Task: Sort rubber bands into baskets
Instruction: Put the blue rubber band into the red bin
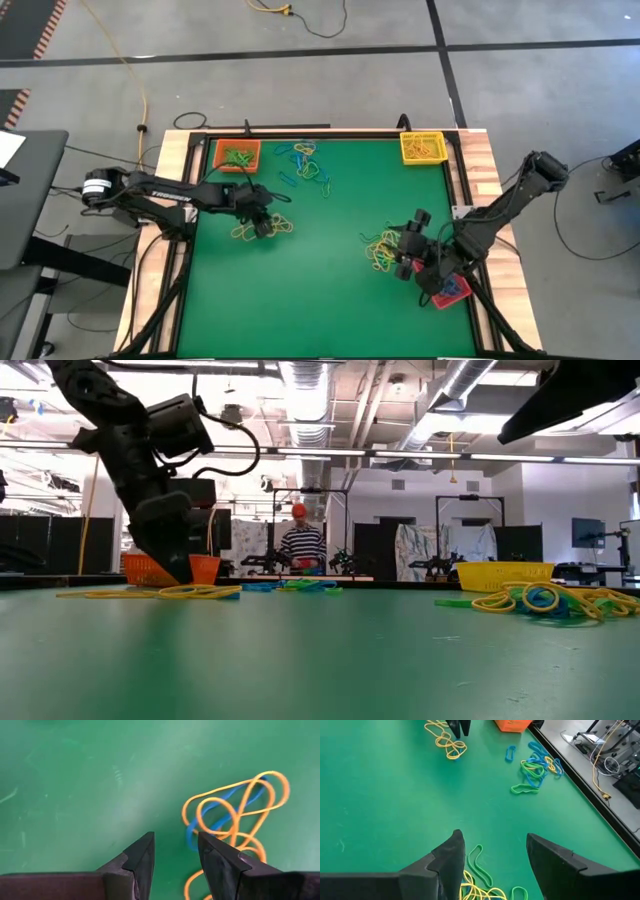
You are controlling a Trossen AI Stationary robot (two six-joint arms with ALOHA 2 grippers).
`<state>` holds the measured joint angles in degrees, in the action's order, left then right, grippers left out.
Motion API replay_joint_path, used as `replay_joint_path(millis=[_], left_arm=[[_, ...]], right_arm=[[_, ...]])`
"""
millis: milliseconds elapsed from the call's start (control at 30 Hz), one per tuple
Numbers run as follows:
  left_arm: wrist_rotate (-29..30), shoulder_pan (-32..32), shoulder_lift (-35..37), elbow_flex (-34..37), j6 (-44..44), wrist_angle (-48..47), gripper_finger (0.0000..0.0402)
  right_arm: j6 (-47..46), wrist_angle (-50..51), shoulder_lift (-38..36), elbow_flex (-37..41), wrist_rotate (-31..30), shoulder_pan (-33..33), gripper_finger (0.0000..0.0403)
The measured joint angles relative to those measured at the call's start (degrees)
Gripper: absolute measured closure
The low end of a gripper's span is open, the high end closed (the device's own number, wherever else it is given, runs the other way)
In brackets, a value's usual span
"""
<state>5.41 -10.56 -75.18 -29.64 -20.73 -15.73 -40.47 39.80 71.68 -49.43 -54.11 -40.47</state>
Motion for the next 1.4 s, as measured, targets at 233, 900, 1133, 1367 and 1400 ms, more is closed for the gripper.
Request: replay_joint_path(millis=[233, 900, 1133, 1367, 1400], left_arm=[[-0.33, 0.14, -2.02, 0.31, -0.14, 3.06, 0.0262], [3.35, 1.63, -0.92, -4.89, 8.00, -5.33, 0.0401], [6.95, 3.76, 5.96, -7.15, 8.24, -6.17, 0.0401], [14.47, 6.94, 10.63, -8.20, 9.96, -3.09, 0.0401], [14.79, 7.30, 10.85, -8.34, 10.82, -2.52, 0.0402]], right_arm=[[0.00, -0.25, 0.00, 0.00, 0.16, 0.04, 0.0165], [0.03, -1.02, 5.73, 0.04, 1.66, 1.58, 0.0165], [0.55, -1.48, 6.24, 0.04, 1.38, 2.38, 0.0165], [6.18, -8.75, 6.43, 0.04, 1.32, 3.52, 0.0165], [7.91, -10.64, 6.43, 0.04, 1.31, 3.85, 0.0165]])
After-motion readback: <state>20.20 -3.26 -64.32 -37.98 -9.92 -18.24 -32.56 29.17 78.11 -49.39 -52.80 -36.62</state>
